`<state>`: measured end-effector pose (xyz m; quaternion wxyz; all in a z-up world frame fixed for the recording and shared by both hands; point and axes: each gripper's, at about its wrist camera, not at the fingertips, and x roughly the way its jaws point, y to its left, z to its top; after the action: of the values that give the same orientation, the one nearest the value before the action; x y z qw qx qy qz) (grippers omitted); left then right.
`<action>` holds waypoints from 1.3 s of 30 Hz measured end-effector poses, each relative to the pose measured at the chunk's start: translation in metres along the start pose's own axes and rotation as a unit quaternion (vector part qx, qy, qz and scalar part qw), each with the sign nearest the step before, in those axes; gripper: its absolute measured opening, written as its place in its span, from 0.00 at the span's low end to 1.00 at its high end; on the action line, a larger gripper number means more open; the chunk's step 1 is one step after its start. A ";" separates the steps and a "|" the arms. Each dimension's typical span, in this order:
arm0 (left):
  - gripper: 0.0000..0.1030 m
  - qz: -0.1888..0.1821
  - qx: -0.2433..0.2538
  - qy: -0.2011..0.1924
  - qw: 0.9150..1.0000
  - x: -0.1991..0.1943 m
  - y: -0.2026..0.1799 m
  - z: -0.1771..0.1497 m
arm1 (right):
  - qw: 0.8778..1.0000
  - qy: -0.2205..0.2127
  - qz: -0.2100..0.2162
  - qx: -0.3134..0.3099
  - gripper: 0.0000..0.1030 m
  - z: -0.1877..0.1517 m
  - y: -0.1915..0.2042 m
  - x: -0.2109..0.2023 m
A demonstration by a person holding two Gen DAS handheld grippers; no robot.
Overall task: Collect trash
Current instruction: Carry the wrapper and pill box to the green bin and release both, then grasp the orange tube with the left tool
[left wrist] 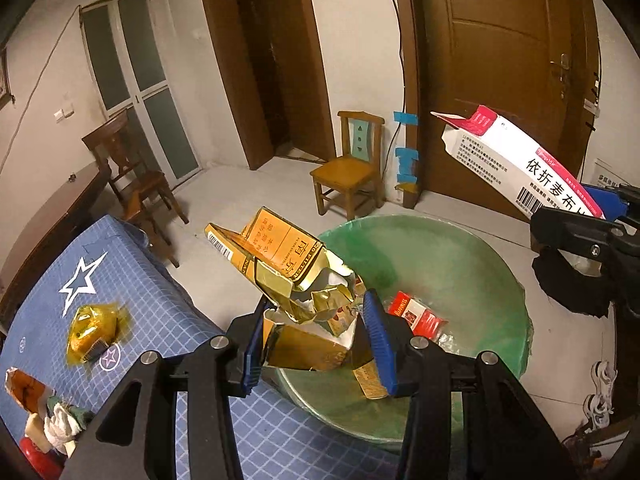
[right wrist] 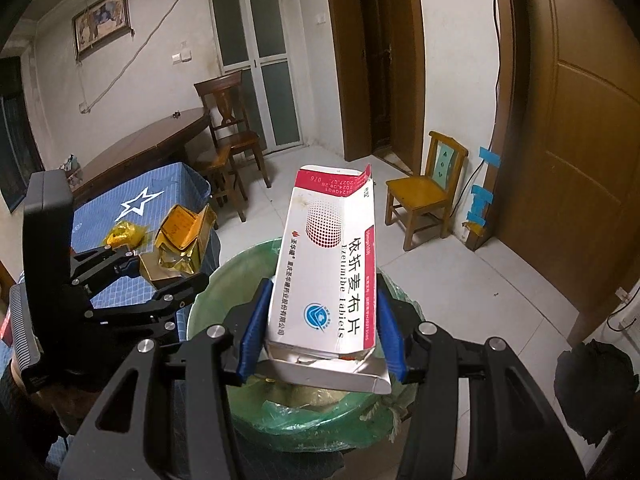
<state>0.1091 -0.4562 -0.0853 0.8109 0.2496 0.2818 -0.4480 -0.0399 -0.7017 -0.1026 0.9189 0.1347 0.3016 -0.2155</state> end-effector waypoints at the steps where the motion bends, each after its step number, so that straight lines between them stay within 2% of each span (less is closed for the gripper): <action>1: 0.45 -0.002 0.000 0.001 1.000 0.001 0.001 0.000 | 1.000 0.002 0.001 0.000 0.46 0.000 0.000 0.000; 13: 0.45 -0.042 -0.013 0.014 0.999 0.008 0.008 -0.001 | 1.000 0.017 -0.003 -0.008 0.47 0.005 0.002 0.011; 16: 0.47 -0.042 -0.011 0.011 0.999 0.007 0.006 0.000 | 1.000 0.018 -0.005 -0.014 0.48 0.007 0.004 0.015; 18: 0.52 -0.039 -0.008 0.011 0.999 0.009 0.007 0.001 | 0.999 0.021 -0.007 -0.025 0.53 0.009 0.006 0.020; 19: 0.63 -0.033 -0.010 0.015 0.999 0.010 0.009 0.001 | 0.999 0.026 -0.013 -0.034 0.55 0.010 0.008 0.024; 20: 0.69 -0.030 -0.012 0.016 0.999 0.010 0.011 0.001 | 0.999 0.026 -0.017 -0.036 0.61 0.010 0.007 0.026; 21: 0.72 -0.031 -0.014 0.012 0.999 0.009 0.011 0.001 | 0.999 0.024 -0.019 -0.036 0.64 0.010 0.005 0.028; 32: 0.72 -0.022 -0.036 0.013 0.999 -0.003 0.026 -0.007 | 1.000 0.023 -0.008 -0.020 0.64 0.005 0.000 0.027; 35: 0.74 -0.005 -0.044 0.009 0.999 -0.017 0.033 -0.016 | 1.000 0.012 0.000 -0.024 0.64 0.004 0.006 0.022; 39: 0.76 0.009 -0.061 -0.018 0.998 -0.056 0.050 -0.038 | 0.999 -0.025 0.019 -0.025 0.64 0.004 0.022 0.007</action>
<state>0.1192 -0.3748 -0.0668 0.8334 0.1946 0.2917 -0.4271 -0.0224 -0.6860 -0.1015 0.9331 0.1121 0.2814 -0.1937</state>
